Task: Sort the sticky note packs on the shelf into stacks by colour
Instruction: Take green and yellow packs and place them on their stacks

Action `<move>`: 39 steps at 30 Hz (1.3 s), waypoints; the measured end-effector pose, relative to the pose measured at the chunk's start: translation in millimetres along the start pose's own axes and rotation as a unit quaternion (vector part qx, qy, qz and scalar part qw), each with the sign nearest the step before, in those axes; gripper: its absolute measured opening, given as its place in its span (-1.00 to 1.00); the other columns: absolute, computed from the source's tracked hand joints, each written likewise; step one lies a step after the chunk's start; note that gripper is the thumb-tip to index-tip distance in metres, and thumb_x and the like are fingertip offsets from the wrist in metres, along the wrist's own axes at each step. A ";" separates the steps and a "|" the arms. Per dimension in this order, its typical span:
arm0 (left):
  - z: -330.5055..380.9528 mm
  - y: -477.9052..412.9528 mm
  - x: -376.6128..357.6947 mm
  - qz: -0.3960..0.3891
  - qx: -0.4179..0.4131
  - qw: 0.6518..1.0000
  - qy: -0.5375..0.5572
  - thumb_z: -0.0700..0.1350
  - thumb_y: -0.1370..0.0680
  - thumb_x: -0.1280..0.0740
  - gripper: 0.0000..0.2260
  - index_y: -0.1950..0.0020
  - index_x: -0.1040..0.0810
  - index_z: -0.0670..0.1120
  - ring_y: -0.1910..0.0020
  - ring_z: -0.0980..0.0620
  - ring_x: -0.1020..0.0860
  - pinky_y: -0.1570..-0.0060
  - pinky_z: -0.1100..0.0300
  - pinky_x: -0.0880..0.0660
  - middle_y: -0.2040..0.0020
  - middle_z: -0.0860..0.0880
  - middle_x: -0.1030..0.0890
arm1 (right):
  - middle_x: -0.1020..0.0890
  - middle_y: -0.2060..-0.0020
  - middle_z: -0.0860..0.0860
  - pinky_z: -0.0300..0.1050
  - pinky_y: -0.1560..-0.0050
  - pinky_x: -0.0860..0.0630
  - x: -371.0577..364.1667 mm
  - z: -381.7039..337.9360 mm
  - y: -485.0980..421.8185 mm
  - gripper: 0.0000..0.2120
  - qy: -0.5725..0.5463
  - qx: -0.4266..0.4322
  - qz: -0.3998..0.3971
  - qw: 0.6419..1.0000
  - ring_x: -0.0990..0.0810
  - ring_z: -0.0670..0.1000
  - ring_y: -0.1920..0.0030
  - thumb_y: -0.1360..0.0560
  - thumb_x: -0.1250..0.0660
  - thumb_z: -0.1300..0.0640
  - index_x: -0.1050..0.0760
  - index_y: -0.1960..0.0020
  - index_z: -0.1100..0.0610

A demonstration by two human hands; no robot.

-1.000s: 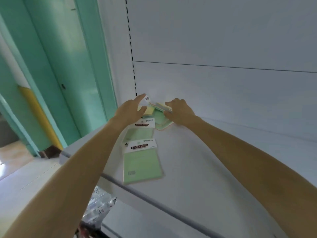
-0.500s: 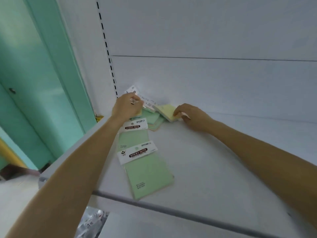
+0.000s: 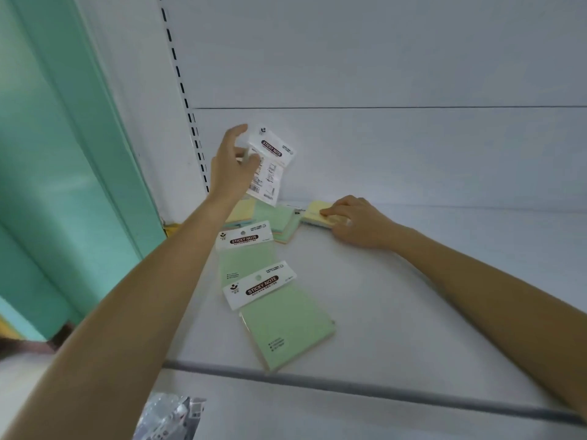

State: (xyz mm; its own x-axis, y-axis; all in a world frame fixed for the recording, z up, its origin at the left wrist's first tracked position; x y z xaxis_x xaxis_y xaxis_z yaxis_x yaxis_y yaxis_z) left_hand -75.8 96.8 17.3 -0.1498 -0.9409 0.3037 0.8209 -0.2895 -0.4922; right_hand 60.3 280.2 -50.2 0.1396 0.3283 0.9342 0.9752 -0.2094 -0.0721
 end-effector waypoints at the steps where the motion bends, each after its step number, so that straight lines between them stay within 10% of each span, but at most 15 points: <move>1: 4.5 1.0 0.1 0.014 -0.016 0.999 -0.025 -0.22 -0.50 -0.23 -0.55 -0.37 -0.30 0.05 0.27 0.06 -0.52 0.31 0.35 -0.53 0.03 -0.08 -0.54 | -0.37 -0.33 0.03 -0.01 -0.44 -0.17 0.9 2.5 2.0 -0.60 -0.001 0.006 0.003 1.000 -0.28 0.10 -0.38 -0.48 -0.17 0.02 -0.40 -0.32 -0.03; 7: 4.3 13.0 -33.1 -0.129 -0.013 0.968 -0.214 0.13 -0.47 -0.29 -0.50 -0.38 -0.30 0.05 -0.11 -0.09 -0.56 -0.18 0.01 -0.46 -0.14 -0.02 -0.60 | -0.54 0.20 -0.08 -0.15 -0.03 -0.37 9.3 11.4 2.7 -0.66 -0.166 -0.013 0.070 0.983 -0.48 0.09 -0.08 -0.36 -0.21 -0.05 -0.62 0.06 0.12; 11: -13.7 16.6 -41.4 -0.173 0.029 0.949 -0.262 0.02 -0.51 -0.24 -0.61 -0.33 -0.38 -0.02 -0.26 -0.11 -0.47 -0.23 -0.02 -0.43 -0.25 -0.08 -0.53 | -0.41 -0.35 0.08 0.02 -0.41 -0.23 1.5 21.8 0.9 -0.50 -0.097 -0.078 0.045 0.991 -0.29 0.10 -0.41 -0.47 -0.28 -0.09 -0.32 -0.38 -0.02; 14: -26.3 14.6 -38.0 -0.221 0.066 0.907 -0.354 0.03 -0.48 -0.21 -0.51 -0.41 -0.29 0.02 -0.41 -0.14 -0.27 -0.33 -0.02 -0.29 -0.39 -0.10 -0.41 | -0.36 -0.41 0.07 0.06 -0.44 -0.16 0.5 21.2 -0.6 -0.35 -0.058 -0.114 0.033 0.991 -0.26 0.11 -0.44 -0.44 -0.23 -0.24 -0.16 -0.45 -0.05; 18: -28.4 9.8 -32.6 -0.256 0.106 0.908 -0.314 0.09 -0.39 -0.29 -0.46 -0.37 -0.34 0.07 -0.37 -0.09 -0.37 -0.34 0.02 -0.33 -0.39 -0.07 -0.41 | -0.40 -0.38 0.04 0.07 -0.41 -0.22 5.3 19.8 -0.3 -0.31 -0.044 -0.133 0.019 0.990 -0.27 0.13 -0.42 -0.40 -0.28 -0.26 -0.18 -0.44 -0.06; 25: -1.7 -1.0 -25.3 -0.242 0.032 0.928 -0.281 -0.24 -0.46 -0.31 -0.57 -0.32 -0.41 -0.03 -0.30 -0.09 -0.41 -0.15 0.15 -0.35 -0.32 -0.10 -0.45 | -0.39 -0.20 0.12 -0.08 0.01 -0.45 17.3 11.8 -0.4 -0.45 -0.227 -0.104 0.043 0.967 -0.49 0.09 -0.03 -0.39 -0.37 0.28 -0.36 -0.32 0.01; 31: 8.4 1.1 -16.8 -0.231 0.082 0.963 -0.112 -0.38 -0.49 -0.22 -0.61 -0.28 -0.44 -0.11 0.24 0.01 -0.43 0.32 0.26 -0.34 0.18 -0.03 -0.37 | -0.41 -0.05 0.09 -0.23 0.14 -0.47 34.5 15.4 22.8 -0.50 -0.426 -0.108 0.022 0.898 -0.48 0.02 0.06 -0.45 -0.18 0.48 -0.37 -0.29 0.08; 39: 34.8 30.0 -62.7 -0.226 0.059 0.972 0.037 -0.35 -0.49 -0.26 -0.59 -0.32 -0.42 -0.12 -0.06 -0.12 -0.50 0.06 0.18 -0.46 -0.30 -0.19 -0.41 | -0.32 -0.24 -0.02 -0.16 0.06 -0.47 52.9 45.8 103.0 -0.43 -0.436 -0.147 0.161 0.873 -0.40 0.03 -0.10 -0.46 -0.19 0.46 -0.30 -0.38 0.04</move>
State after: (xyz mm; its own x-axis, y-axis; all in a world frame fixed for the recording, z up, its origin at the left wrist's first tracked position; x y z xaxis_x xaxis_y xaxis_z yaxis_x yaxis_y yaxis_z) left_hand -22.6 153.2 11.9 -0.5447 -0.7338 0.4061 0.7191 -0.6578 -0.2241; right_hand 176.0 318.1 -24.3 0.6020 0.7577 0.2519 0.7922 -0.6063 -0.0697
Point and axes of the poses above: each hand's wrist, its own y-axis away from the middle knuckle, its own x-axis out of the back of the hand, z = x × y, the point moved 3 cm from there along -y, towards the middle knuckle
